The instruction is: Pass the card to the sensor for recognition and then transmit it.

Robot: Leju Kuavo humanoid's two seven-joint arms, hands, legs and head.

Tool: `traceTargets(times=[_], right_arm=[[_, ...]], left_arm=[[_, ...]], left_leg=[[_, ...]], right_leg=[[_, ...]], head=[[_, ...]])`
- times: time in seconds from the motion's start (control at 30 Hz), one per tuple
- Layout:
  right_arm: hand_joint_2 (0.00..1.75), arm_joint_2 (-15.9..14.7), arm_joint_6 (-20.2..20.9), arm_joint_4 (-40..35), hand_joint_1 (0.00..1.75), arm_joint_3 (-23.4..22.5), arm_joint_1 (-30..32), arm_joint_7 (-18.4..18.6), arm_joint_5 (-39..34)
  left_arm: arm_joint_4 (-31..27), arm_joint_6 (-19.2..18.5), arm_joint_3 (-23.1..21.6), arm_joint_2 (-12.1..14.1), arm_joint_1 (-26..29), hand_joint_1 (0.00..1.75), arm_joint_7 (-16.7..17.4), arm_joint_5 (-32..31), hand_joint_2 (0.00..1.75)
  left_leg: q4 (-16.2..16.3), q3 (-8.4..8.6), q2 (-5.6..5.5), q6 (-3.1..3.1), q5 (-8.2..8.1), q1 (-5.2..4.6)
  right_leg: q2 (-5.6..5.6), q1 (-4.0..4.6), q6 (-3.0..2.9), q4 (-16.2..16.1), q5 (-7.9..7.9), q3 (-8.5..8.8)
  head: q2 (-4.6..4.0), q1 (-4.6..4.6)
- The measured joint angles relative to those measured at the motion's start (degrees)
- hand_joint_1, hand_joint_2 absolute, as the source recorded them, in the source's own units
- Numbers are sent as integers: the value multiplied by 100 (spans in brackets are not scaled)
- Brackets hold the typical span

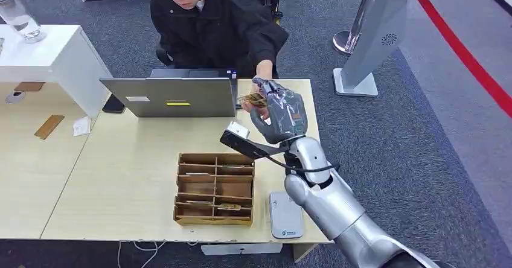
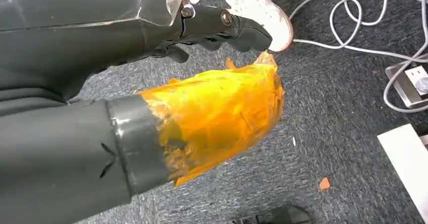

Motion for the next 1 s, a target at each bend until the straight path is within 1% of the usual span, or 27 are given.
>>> traceTargets(times=[0.4,0.43,0.53,0.73,1.0], right_arm=[[175,2,-138,39,0,52,37,-7,11],[0,2,-138,39,0,55,44,-15,11],[0,2,-155,17,0,59,81,-44,-20],[0,2,-249,-260,0,57,313,-321,-359],[0,0,-262,-527,0,57,495,-378,-451]], left_arm=[[0,0,0,11,1,0,4,28,0],[0,0,0,11,1,0,4,28,0],[0,0,0,11,1,0,5,35,0],[0,17,0,11,14,0,0,70,0],[0,24,0,17,23,0,-39,96,0]], left_leg=[[0,0,1,0,0,0],[0,0,1,0,0,0],[0,0,0,0,0,0],[0,-1,1,0,-1,0],[0,-2,1,0,-1,0]], right_leg=[[0,0,0,0,0,-2],[0,0,0,0,0,-2],[0,0,0,0,0,-2],[0,0,0,0,-1,-3],[1,0,0,0,-1,-6]], head=[[0,0],[0,0],[0,2],[0,0],[0,2]])
